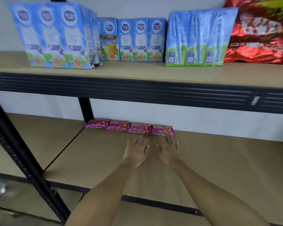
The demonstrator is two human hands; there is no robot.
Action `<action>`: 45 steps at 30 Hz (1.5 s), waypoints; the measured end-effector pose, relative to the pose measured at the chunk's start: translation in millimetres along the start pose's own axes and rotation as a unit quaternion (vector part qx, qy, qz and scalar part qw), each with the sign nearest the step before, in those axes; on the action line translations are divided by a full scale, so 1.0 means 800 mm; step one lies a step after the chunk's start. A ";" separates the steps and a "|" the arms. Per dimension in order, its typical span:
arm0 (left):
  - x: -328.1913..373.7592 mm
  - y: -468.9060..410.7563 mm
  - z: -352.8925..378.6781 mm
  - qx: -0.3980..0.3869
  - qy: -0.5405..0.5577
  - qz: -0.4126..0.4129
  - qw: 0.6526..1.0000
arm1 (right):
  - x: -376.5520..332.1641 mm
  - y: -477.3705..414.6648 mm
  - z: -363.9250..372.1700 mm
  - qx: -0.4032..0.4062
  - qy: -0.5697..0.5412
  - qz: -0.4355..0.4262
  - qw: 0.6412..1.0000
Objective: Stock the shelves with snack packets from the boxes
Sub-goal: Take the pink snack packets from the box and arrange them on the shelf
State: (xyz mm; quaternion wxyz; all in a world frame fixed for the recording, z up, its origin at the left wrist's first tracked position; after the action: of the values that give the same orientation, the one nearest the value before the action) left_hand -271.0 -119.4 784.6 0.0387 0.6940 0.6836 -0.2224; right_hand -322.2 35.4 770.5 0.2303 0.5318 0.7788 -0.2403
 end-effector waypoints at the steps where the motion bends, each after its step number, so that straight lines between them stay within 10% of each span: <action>1: -0.001 0.014 -0.011 0.004 0.008 -0.006 1.000 | -0.008 0.011 -0.007 0.001 -0.001 -0.001 1.000; 19: 0.062 0.254 -0.055 0.022 0.227 -0.006 0.974 | -0.022 0.287 0.002 0.089 -0.141 -0.035 0.985; 45: 0.318 0.508 0.164 -0.455 0.267 0.151 0.836 | 0.244 0.623 0.219 -0.163 -0.155 0.363 0.904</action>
State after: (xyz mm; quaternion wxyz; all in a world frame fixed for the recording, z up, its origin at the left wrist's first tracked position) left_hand 79.6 44.9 472.8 0.1992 0.7252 0.5781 0.3165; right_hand 99.6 225.9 450.2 0.5031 0.6884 0.5147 -0.0894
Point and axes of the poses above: each hand's wrist, its own y-axis away from the middle knuckle, its own z-axis out of the palm, x = y × z, the point moved 4 cm from there along -y, towards the middle knuckle, and after that the axes turned 15 degrees about -y, right-handed, at the moved point
